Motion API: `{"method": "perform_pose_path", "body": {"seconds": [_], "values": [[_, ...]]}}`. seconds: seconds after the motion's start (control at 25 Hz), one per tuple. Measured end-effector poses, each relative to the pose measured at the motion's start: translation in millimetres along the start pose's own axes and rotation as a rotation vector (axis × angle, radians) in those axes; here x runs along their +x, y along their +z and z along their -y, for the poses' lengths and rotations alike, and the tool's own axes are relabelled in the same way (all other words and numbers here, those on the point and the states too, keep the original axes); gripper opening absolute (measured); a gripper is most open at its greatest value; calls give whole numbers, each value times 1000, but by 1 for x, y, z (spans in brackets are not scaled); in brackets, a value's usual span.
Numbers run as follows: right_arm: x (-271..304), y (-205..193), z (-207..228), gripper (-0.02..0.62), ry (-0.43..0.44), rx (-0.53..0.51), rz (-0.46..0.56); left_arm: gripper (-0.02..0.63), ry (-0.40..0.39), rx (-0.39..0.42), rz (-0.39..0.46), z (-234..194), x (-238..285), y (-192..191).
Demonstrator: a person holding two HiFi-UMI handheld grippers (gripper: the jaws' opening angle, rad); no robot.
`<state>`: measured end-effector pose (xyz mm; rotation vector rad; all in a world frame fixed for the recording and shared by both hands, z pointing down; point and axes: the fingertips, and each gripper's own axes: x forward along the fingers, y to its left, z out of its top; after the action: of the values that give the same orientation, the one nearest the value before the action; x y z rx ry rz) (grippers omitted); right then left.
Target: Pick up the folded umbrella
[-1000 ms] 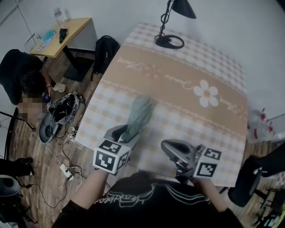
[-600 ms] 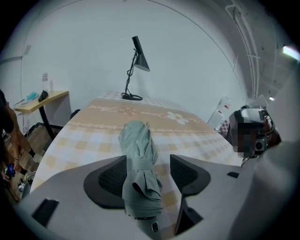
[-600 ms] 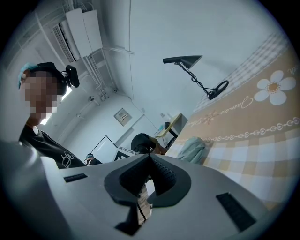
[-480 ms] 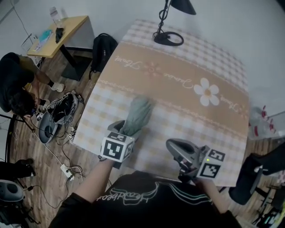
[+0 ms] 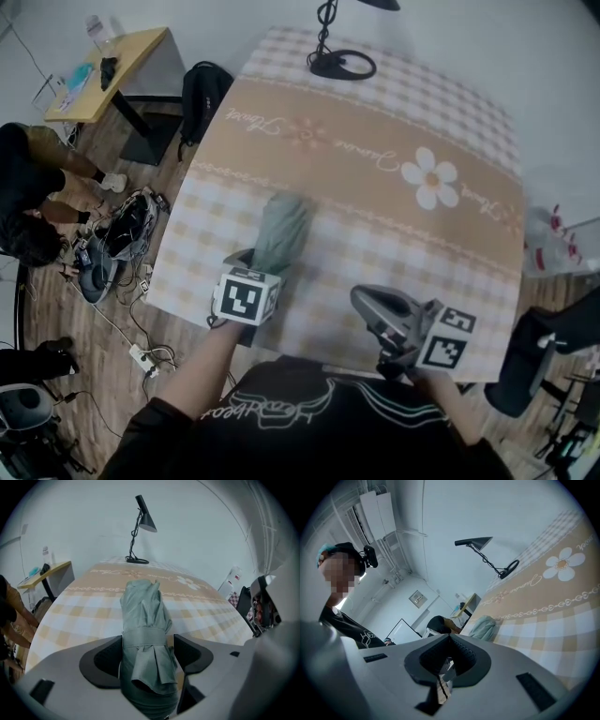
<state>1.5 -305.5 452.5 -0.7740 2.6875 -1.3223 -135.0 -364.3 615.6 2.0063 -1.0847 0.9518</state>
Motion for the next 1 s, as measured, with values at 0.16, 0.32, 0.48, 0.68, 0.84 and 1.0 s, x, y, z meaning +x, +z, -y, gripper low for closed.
{"method": "perform_pose_path", "body": {"seconds": [0.16, 0.32, 0.48, 0.68, 0.84, 1.0], "values": [[-2, -2, 4, 11, -5, 16, 1, 324, 44, 1, -37, -5, 11, -8], [-2, -4, 6, 11, -9, 23, 3, 319, 114, 41, -30, -9, 15, -10], [-1, -3, 6, 11, -15, 12, 5, 295, 111, 41, 9, -14, 13, -10], [-1, -6, 2, 11, -8, 11, 8, 277, 102, 48, -3, -15, 13, -12], [-2, -8, 5, 11, -12, 16, 12, 265, 89, 33, -2, -16, 12, -9], [-1, -11, 2, 11, -14, 18, 19, 259, 41, -9, 14, -17, 10, -9]]}}
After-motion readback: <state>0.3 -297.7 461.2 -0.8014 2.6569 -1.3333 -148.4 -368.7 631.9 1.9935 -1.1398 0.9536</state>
